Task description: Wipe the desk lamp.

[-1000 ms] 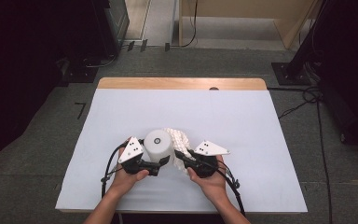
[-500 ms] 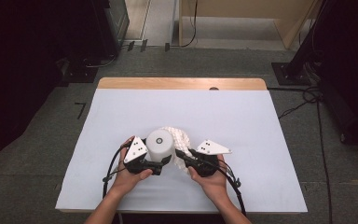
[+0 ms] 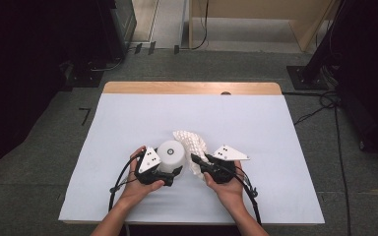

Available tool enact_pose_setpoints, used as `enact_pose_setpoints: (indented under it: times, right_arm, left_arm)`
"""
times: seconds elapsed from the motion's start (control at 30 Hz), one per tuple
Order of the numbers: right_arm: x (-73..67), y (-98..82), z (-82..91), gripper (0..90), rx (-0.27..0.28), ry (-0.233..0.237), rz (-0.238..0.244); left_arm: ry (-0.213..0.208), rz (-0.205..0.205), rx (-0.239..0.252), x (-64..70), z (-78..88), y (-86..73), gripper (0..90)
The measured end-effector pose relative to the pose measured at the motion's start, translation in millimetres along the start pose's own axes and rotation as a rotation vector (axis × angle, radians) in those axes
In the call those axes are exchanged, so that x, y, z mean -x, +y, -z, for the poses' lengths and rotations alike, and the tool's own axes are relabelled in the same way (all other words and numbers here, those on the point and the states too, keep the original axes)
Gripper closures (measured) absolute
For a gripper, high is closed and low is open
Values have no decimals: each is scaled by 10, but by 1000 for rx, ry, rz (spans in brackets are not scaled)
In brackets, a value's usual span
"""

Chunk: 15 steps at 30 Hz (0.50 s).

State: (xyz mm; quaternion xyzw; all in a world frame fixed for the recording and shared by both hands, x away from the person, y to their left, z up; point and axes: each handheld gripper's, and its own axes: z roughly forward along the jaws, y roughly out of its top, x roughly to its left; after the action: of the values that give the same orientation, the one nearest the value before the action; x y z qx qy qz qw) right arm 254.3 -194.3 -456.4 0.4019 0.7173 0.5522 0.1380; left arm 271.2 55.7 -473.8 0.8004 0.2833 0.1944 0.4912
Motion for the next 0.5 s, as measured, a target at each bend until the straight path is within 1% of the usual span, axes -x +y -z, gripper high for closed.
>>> enact_pose_setpoints:
  times: [0.03, 0.07, 0.1, 0.13, 0.17, 0.2, 0.23, 0.3, 0.33, 0.37, 0.4, 0.43, 0.47, 0.5]
  right_arm:
    - [6, 0, 1, 774, 2, -2, 1]
    - [12, -1, 4, 774, 2, -4, 1]
    - [19, -2, 7, 774, 3, -7, 2]
    - [26, -2, 12, 774, 1, -10, 0]
    - [33, -2, 14, 774, 2, -16, 3]
    - [39, -2, 13, 774, 1, -17, 1]
    - [43, -2, 13, 774, 0, -17, -1]
    - [51, -3, 9, 774, 1, -19, 2]
    - [51, -3, 8, 774, 0, -19, 4]
    - [49, -4, 9, 774, 0, -20, 5]
    - [47, -5, 12, 774, 0, -19, 5]
    - [43, -5, 16, 774, 0, -19, 2]
    - [44, -4, 18, 774, 1, -18, 3]
    - [46, -4, 20, 774, 1, -18, 4]
  left_arm:
    - [29, 1, 7, 16, 15, -3, 31]
    - [44, 16, 12, 31, 35, -12, 16]
    - [69, 42, 6, 54, 48, -29, 7]
    - [92, 57, 2, 84, 49, -50, 0]
    - [124, 74, -5, 130, 43, -70, 0]
    - [150, 74, -19, 162, 36, -78, 0]
    - [195, 78, -35, 225, 12, -79, 0]
    - [236, 87, -43, 291, -8, -57, 0]
    - [258, 105, -56, 313, -26, -36, 0]
    - [256, 119, -63, 321, -30, -18, 1]
    - [257, 129, -63, 326, -28, -4, 33]
    - [249, 132, -59, 326, -21, 6, 59]
    - [239, 127, -53, 317, -9, 15, 78]
    - [224, 123, -55, 301, -5, 18, 79]
